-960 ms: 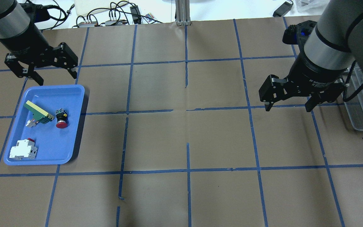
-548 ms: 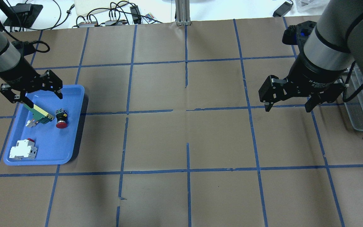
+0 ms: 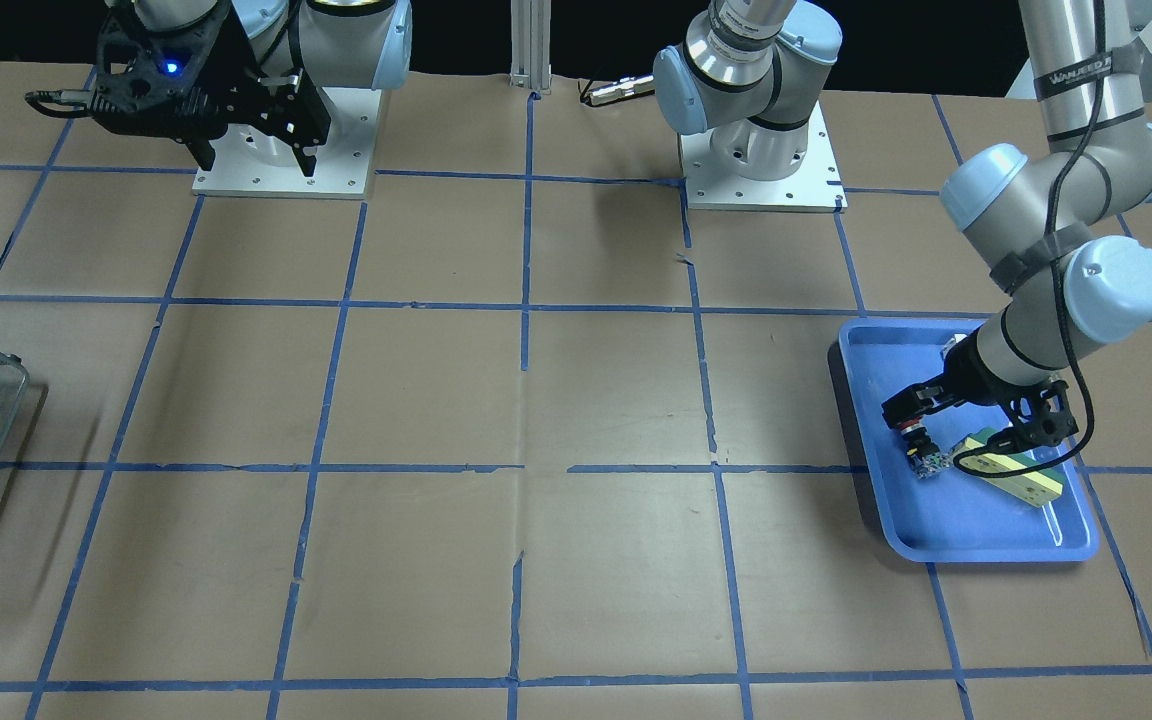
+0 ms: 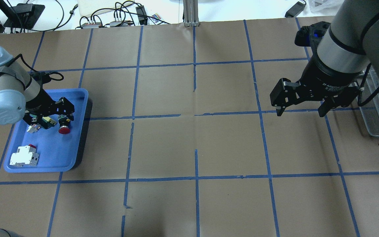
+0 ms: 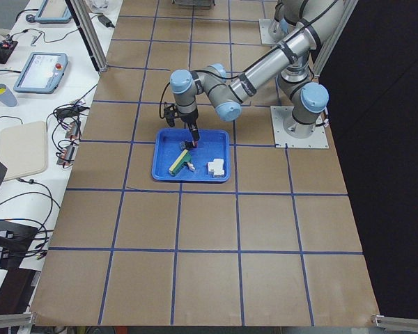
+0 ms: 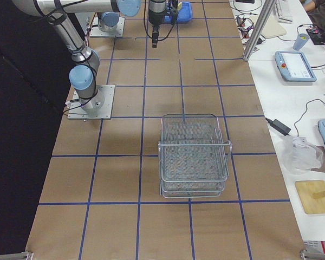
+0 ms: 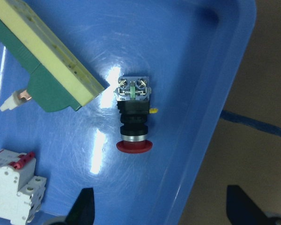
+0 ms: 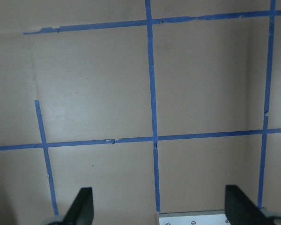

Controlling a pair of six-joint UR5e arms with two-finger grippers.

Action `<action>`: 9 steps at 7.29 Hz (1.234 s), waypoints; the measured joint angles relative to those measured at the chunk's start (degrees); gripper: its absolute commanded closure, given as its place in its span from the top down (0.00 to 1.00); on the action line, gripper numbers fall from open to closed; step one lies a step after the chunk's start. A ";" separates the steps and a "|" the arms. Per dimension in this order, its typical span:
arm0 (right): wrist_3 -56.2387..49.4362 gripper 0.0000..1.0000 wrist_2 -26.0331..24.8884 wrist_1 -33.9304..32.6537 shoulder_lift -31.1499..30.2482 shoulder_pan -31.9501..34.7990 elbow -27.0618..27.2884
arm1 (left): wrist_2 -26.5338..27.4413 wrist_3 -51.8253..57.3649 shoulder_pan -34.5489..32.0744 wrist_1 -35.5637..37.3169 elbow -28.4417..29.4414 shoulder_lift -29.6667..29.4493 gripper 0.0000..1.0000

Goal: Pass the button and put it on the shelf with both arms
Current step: 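Grasp the red push button with the left gripper, then lift the button and carry it toward the right gripper while the right gripper approaches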

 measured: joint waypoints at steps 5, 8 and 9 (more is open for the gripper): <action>0.06 1.00 0.18 -0.33 0.02 0.01 0.00 | 0.74 5.33 0.72 3.94 -0.39 -4.60 0.38; 0.53 1.00 -0.06 -0.28 -0.50 0.02 0.00 | 0.61 8.85 3.06 3.60 -0.50 -4.62 0.14; 0.45 1.00 -0.35 -0.29 -0.44 0.01 -0.02 | 0.60 9.89 3.16 3.55 -0.47 -4.59 0.11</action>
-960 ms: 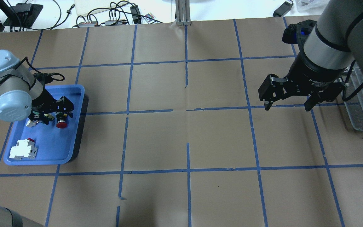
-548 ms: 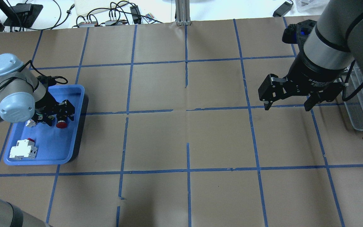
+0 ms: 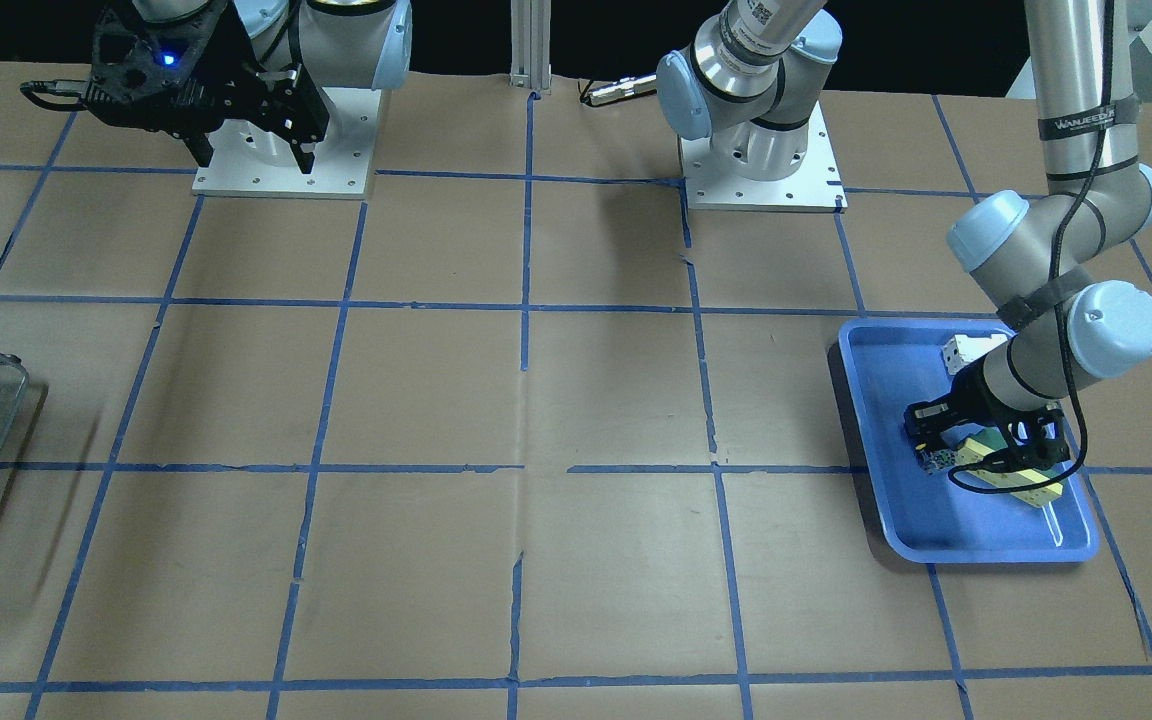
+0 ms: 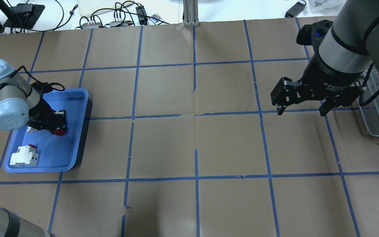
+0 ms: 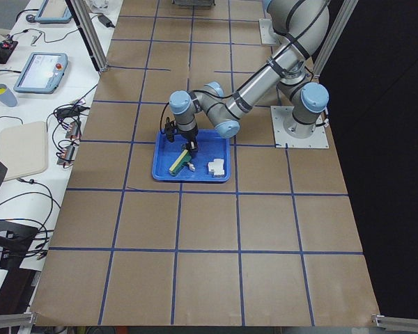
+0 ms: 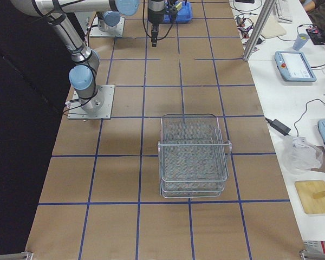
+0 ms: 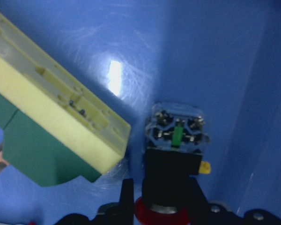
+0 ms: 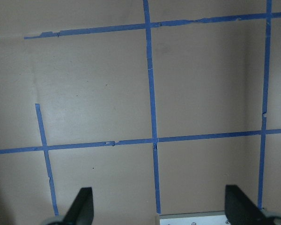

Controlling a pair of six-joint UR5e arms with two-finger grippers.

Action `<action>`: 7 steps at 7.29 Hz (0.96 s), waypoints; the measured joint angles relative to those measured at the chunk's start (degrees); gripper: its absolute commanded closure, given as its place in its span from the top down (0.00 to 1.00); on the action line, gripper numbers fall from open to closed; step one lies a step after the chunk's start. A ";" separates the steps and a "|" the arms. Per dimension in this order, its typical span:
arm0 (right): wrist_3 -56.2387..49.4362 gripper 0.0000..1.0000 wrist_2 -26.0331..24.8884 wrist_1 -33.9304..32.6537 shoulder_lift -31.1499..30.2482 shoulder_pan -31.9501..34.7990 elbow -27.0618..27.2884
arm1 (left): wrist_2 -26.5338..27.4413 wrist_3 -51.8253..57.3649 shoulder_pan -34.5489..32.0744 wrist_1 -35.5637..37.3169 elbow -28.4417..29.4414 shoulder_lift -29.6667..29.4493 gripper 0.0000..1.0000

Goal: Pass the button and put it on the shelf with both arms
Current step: 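Lift the button and carry it toward the right gripper while the right gripper approaches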

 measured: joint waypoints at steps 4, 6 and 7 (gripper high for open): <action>-6.86 1.00 0.32 -1.80 0.67 -0.24 -0.08 | -0.05 13.10 -4.44 -0.34 1.00 2.63 0.00; -18.80 1.00 1.33 -3.89 1.04 -0.43 -0.08 | -0.73 32.32 -7.86 -0.65 2.24 5.17 0.00; -24.99 1.00 2.89 -4.34 1.14 -0.87 -0.06 | -1.37 41.33 -9.61 -1.04 2.52 6.25 0.00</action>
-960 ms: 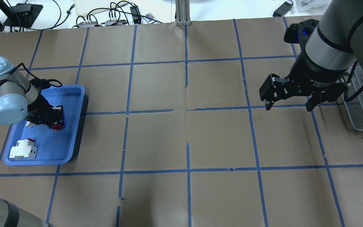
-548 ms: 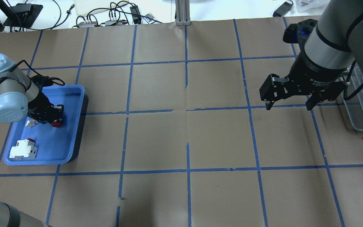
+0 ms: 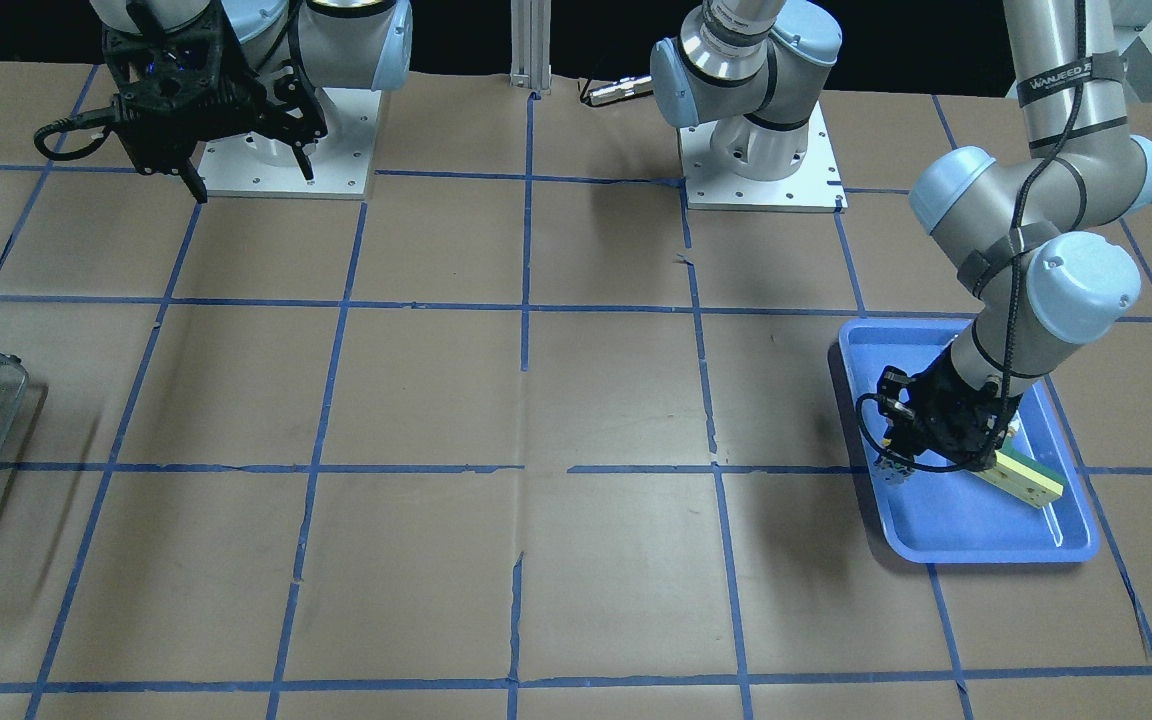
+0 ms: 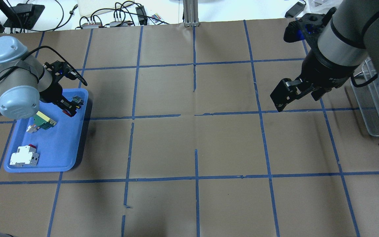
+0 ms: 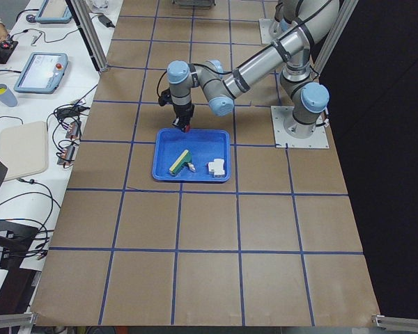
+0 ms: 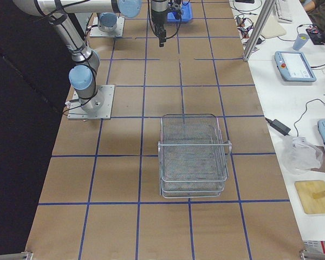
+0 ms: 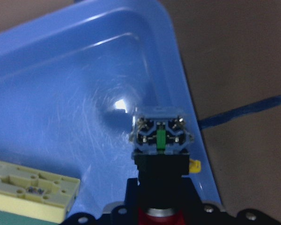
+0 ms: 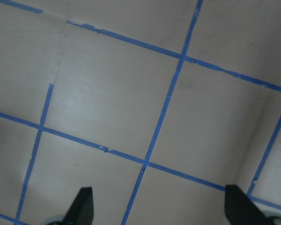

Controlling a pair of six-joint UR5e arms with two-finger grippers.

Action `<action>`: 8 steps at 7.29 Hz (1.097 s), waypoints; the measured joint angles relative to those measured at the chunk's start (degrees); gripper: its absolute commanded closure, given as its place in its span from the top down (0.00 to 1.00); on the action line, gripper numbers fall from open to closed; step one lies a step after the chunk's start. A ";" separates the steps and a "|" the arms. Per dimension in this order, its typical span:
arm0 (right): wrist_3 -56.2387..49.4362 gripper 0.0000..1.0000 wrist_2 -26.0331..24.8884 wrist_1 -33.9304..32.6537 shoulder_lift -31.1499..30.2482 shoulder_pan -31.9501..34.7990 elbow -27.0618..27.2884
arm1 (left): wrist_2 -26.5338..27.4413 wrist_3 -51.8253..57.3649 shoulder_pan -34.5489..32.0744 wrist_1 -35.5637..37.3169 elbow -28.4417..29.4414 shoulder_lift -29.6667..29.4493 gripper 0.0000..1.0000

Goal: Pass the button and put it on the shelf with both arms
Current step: 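Lift the button and carry it toward the right gripper while the right gripper approaches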

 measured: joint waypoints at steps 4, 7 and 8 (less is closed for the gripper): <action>-28.10 1.00 8.65 -1.09 1.17 -4.60 0.24 | -13.31 19.87 -12.38 -5.49 6.70 1.17 0.00; -48.84 1.00 15.97 -2.39 2.24 -7.14 0.66 | -24.12 21.34 -22.30 -8.03 13.55 1.10 0.00; -55.39 1.00 19.90 -2.41 2.76 -8.91 0.95 | -26.10 21.60 -25.16 -7.27 14.50 1.37 0.00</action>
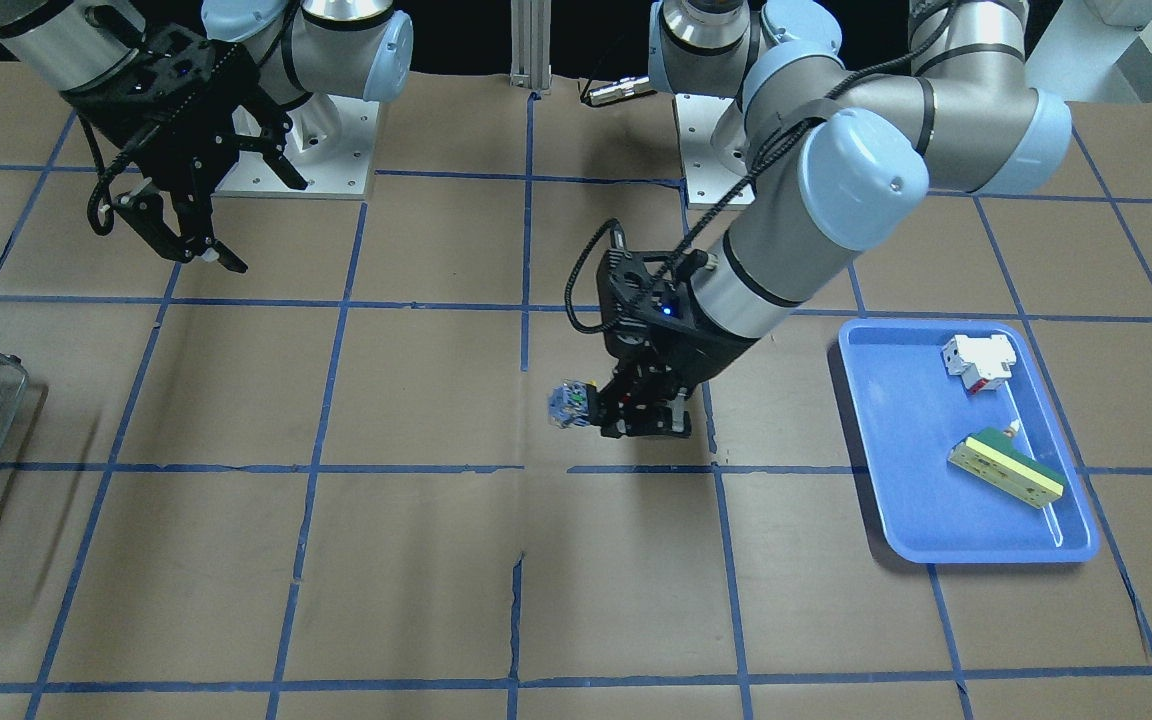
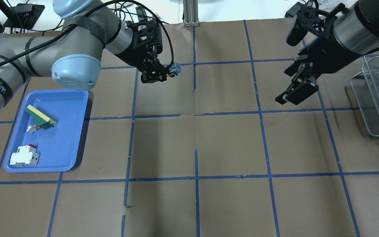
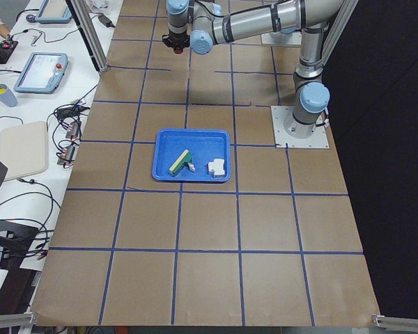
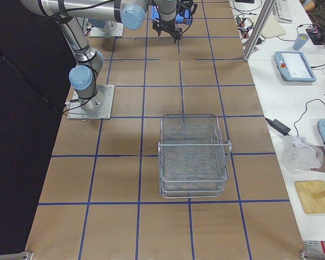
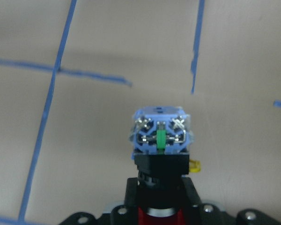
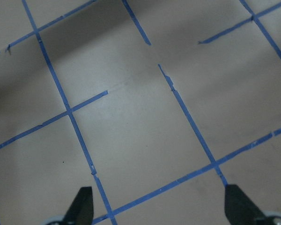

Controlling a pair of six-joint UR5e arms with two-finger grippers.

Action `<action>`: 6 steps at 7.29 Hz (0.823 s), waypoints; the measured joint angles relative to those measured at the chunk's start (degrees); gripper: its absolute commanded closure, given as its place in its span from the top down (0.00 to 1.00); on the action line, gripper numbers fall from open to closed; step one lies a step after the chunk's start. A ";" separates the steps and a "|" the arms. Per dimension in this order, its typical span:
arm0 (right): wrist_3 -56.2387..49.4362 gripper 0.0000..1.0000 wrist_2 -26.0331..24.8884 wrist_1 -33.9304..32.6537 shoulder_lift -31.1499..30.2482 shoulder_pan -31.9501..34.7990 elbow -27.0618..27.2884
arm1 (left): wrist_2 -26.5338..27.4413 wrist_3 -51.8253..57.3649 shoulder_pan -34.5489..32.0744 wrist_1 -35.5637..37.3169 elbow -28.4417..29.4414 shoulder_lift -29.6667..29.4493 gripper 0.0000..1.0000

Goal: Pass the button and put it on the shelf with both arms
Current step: 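Lift the button and carry it toward the right gripper while the right gripper approaches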

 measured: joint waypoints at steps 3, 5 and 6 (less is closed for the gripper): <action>-8.14 1.00 10.38 0.29 0.74 -3.06 1.30 | -4.65 -6.08 -7.89 2.82 2.17 0.12 0.00; -8.50 1.00 14.24 -0.54 1.90 -3.75 2.36 | -6.10 -12.01 -10.89 5.83 3.47 -0.42 0.00; -8.52 1.00 15.69 -1.87 3.00 -4.24 2.48 | -6.40 -14.11 -11.96 6.39 4.57 -0.75 0.00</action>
